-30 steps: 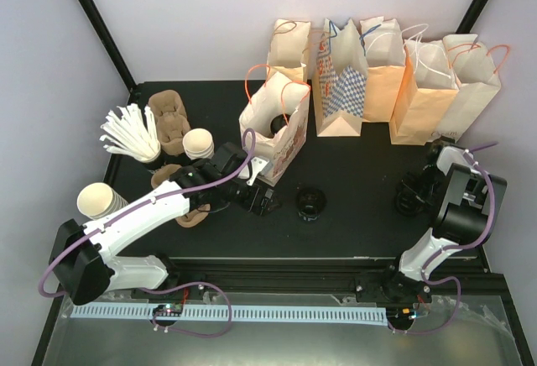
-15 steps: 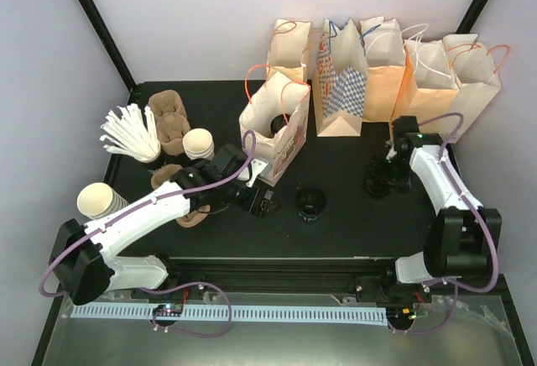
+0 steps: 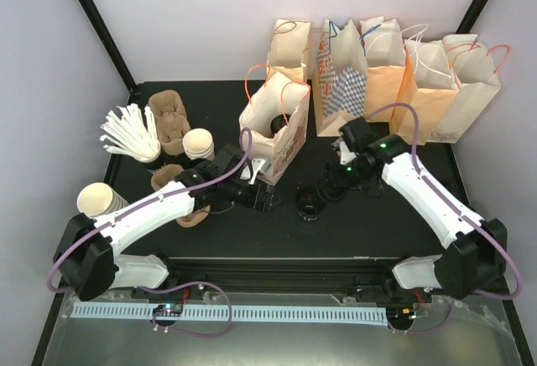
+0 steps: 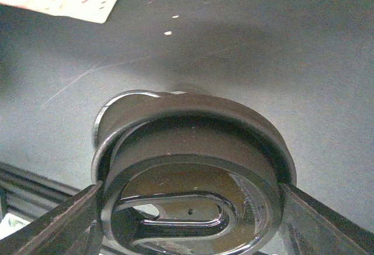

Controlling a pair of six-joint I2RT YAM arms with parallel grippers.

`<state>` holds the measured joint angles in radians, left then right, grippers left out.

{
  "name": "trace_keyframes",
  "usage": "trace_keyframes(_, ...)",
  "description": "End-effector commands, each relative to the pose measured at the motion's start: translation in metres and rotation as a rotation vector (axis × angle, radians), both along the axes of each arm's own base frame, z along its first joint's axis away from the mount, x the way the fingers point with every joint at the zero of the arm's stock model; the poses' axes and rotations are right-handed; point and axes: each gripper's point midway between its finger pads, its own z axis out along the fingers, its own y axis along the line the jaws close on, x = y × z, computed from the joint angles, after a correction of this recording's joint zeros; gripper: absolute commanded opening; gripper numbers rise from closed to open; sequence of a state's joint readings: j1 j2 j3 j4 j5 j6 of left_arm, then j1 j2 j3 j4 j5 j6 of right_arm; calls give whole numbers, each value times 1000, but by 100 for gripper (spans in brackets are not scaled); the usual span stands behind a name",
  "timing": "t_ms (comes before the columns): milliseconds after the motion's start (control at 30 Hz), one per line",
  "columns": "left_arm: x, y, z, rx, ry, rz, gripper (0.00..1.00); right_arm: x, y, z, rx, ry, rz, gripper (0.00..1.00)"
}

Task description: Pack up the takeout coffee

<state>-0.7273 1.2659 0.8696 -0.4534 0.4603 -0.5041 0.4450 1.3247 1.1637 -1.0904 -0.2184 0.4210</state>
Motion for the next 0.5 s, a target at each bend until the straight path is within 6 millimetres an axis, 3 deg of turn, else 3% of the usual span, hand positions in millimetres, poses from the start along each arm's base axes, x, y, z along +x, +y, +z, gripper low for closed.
trace_keyframes(0,1,-14,10,-111,54,16,84,-5,28,9,-28,1,73,79)
trace_keyframes(267,-3,-16,1,-150,106,33,75,-9,46,-8,-177,49,132,81)
trace_keyframes(467,-4,-15,-24,-128,206,54,64,-11,48,-13,-259,64,167,82)
